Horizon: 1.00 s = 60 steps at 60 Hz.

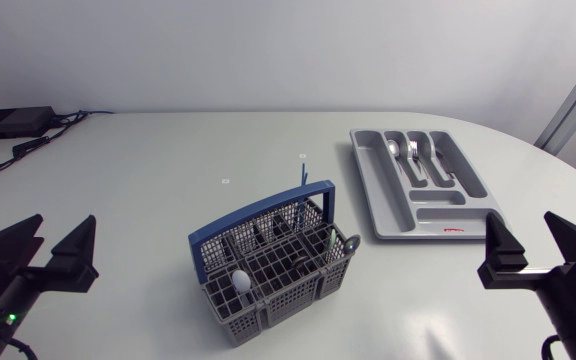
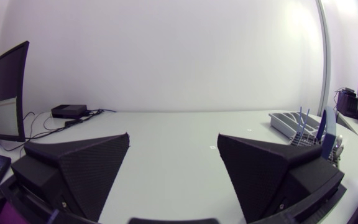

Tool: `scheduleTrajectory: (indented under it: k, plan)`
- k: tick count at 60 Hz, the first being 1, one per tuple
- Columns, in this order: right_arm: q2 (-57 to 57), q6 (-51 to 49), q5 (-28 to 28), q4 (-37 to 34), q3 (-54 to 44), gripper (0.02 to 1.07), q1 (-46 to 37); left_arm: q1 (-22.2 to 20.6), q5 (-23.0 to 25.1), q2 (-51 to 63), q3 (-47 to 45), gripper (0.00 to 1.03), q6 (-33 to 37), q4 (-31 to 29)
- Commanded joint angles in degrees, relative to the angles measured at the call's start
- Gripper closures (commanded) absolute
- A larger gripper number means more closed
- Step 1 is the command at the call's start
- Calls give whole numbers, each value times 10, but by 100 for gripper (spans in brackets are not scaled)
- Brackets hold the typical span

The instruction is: Unload the cutlery basket into the drawer organizer.

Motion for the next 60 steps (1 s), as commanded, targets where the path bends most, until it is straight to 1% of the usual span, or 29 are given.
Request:
scheduleTrajectory:
  k: [1,6,11,14,17,20,23,26,30,32,35,39,42,43,46,48,51,56,58,60]
  plan:
    - [63,17,-1,17,50,6,6,-8,0,83,81,4,-34,-17]
    - [163,28,2,17,104,7,7,-14,0,173,142,4,-48,-41]
    - [244,28,2,-2,151,7,8,-15,0,239,188,4,-56,-69]
    - [281,28,2,-23,176,7,9,-23,-4,277,216,5,-60,-86]
    - [315,28,2,-36,196,7,14,-33,-5,310,243,7,-59,-113]
    - [344,27,-3,-56,216,7,24,-52,-5,348,272,8,-58,-146]
    - [368,27,-5,-77,232,7,35,-61,-10,378,292,8,-49,-168]
    - [397,25,-8,-105,253,7,40,-65,-13,414,315,8,-19,-203]
    - [431,15,-16,-144,280,7,49,-92,-27,451,339,8,29,-244]
    - [446,-4,-16,-160,292,7,54,-106,-29,465,346,8,70,-260]
    - [468,-31,-16,-191,311,8,65,-116,-29,478,351,8,137,-275]
    - [495,-88,-17,-223,329,11,87,-126,-29,494,353,9,163,-299]
    - [509,-116,-17,-246,336,12,101,-140,-27,505,352,9,183,-319]
    - [513,-119,-17,-252,336,12,105,-144,-24,506,352,10,185,-323]
    - [525,-129,-17,-252,329,12,119,-158,10,506,346,15,205,-339]
    - [527,-137,-20,-239,314,14,129,-159,55,504,341,17,222,-351]
    - [524,-144,-49,-223,295,17,143,-156,88,504,339,22,245,-370]
    - [522,-151,-109,-213,278,27,146,-161,118,502,330,35,279,-386]
    - [531,-147,-126,-213,281,34,147,-161,133,502,324,42,294,-392]
    - [541,-145,-143,-215,284,40,147,-161,146,502,321,47,308,-403]
